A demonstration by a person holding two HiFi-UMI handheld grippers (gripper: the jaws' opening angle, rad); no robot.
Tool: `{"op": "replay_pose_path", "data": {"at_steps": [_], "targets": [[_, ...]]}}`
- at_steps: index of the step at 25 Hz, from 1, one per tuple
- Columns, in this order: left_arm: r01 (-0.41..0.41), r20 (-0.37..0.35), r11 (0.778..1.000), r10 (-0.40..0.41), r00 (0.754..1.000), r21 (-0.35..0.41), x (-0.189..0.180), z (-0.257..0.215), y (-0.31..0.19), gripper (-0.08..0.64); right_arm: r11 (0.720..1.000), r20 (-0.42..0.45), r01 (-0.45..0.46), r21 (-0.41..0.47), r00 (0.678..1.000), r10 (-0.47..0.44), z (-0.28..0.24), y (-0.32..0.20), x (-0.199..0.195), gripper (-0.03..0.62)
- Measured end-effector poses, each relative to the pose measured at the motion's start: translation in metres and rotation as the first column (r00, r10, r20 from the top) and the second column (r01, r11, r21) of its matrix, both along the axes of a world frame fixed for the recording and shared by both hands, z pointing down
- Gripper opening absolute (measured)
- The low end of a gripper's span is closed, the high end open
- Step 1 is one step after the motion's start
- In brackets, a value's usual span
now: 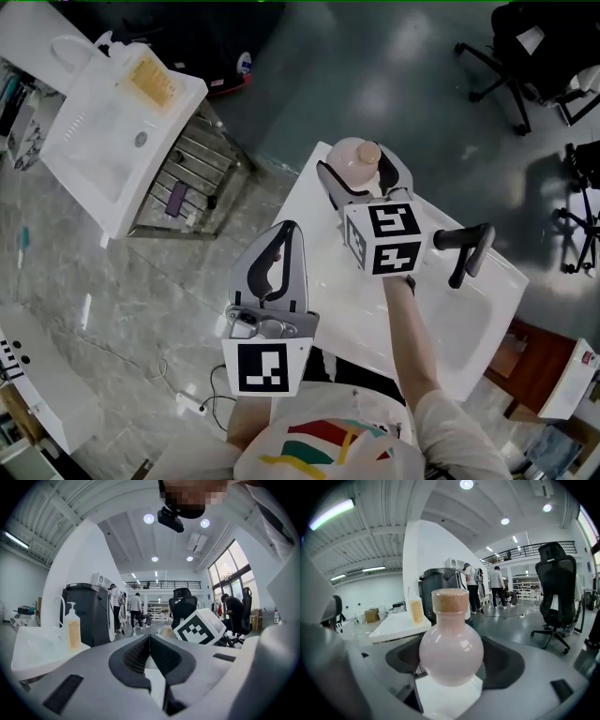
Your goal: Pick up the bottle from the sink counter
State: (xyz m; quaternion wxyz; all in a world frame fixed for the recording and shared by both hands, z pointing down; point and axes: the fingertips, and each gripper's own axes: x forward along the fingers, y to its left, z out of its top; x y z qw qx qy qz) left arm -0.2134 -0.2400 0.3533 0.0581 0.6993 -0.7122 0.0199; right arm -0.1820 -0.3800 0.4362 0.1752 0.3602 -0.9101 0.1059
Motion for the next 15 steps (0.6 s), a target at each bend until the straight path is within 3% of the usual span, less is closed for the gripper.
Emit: {"op": "replay_pose_path", "data": {"at_steps": [8,15], "targets": [[-0.09,0.013,0.992,0.09,0.996,0.089,0.044,-0.067,-0.007,0.018,0.99,0.064,-0.09,0.111,0.994,0.083,-0.11,0.03,0.066,0.387],[-0.222,0.048,0.961,0.217,0.975,0.167,0.095,-0.113,-0.021,0.018,0.944,0.098,-0.221,0.246,0.974,0.203,-0.183,0.062,0.144,0.387]]}}
